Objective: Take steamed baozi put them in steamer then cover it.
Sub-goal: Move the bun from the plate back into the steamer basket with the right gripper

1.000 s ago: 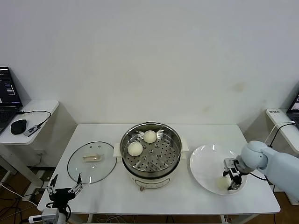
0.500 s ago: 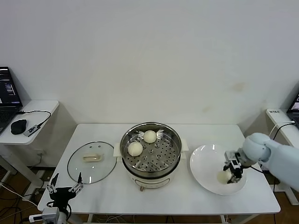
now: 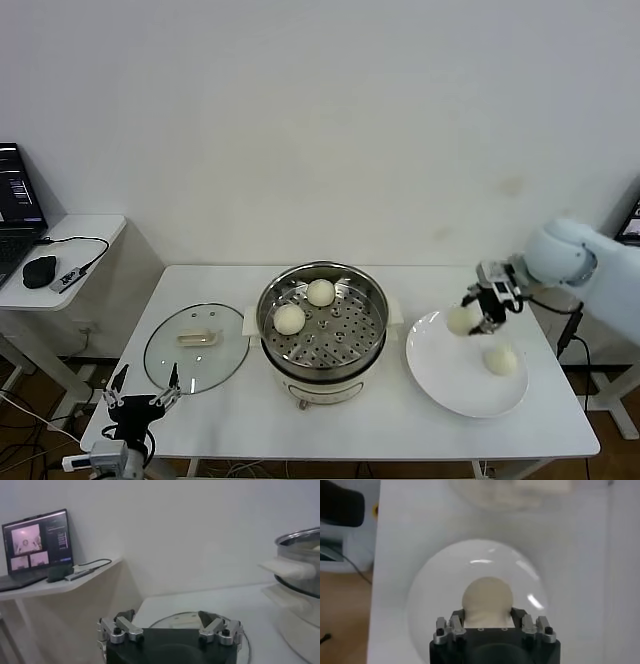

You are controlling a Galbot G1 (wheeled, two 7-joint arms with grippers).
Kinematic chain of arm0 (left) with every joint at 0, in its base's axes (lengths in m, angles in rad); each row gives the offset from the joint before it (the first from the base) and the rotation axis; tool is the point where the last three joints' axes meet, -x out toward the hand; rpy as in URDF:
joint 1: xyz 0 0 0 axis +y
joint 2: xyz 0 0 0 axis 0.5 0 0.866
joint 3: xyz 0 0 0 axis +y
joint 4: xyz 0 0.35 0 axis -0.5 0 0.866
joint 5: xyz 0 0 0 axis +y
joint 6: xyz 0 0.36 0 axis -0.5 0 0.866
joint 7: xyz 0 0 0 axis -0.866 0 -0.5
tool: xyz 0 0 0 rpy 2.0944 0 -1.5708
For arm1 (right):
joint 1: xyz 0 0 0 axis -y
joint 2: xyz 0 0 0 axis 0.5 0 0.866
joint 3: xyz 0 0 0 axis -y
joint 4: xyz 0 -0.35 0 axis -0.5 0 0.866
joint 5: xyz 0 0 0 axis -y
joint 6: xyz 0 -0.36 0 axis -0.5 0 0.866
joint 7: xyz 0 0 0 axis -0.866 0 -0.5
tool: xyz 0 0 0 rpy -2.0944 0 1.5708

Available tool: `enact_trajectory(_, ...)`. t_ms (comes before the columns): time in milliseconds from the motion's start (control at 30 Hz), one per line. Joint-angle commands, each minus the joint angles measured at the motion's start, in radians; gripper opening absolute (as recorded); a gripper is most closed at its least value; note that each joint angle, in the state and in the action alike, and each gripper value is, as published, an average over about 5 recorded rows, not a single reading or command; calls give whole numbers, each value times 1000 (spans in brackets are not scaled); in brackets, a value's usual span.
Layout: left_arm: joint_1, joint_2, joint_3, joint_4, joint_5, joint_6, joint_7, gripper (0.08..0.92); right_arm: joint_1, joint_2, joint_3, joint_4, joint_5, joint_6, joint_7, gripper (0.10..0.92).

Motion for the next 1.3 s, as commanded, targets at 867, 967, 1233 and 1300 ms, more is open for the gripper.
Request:
enact_trajectory(867,-2,-12,-50,-26,-15,5,4,823,142,596,-317,-84,51,342,211,594)
enact_trajectory(967,-4,-16,-50,-30,-14,6,4,823,129,615,-324,-90,-6,390,214,594)
enact_trajectory(1233,-4,-23,-52,-33,-13,9,4,823,97,643,-335,-74,-200,489,227,594)
enact_trajectory(1300,-4,-24,-52,-31,-13,8,3,823,100,646,-334,-71,-238,508,225,594)
